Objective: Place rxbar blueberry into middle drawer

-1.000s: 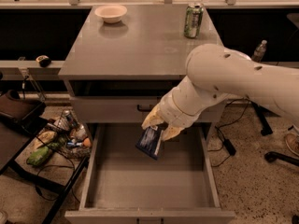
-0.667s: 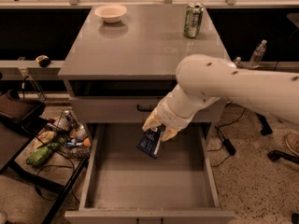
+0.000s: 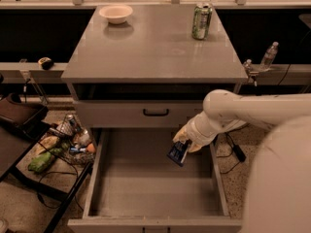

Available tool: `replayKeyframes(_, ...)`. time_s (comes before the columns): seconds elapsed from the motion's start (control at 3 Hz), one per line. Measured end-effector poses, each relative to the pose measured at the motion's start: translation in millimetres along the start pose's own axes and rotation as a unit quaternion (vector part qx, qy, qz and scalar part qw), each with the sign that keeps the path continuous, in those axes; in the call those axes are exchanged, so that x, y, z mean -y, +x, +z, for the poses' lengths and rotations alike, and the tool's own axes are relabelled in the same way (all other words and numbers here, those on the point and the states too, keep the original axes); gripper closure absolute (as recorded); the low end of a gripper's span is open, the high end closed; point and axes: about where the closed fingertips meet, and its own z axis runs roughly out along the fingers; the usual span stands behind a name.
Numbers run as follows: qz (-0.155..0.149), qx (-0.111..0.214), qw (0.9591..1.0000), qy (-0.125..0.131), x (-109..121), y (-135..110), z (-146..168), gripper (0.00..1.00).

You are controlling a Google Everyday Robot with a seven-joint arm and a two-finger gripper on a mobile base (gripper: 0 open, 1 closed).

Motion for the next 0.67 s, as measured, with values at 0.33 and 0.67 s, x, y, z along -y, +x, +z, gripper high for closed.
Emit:
replayKeyframes(0.33,0.040,0.016,0.9990,-0.007,48.2,-22.7,42.5,1.00)
replayKeyframes(0.67,0.066,0.011,0.9973,-0.029,85.8,-8.3,91.5,1.00)
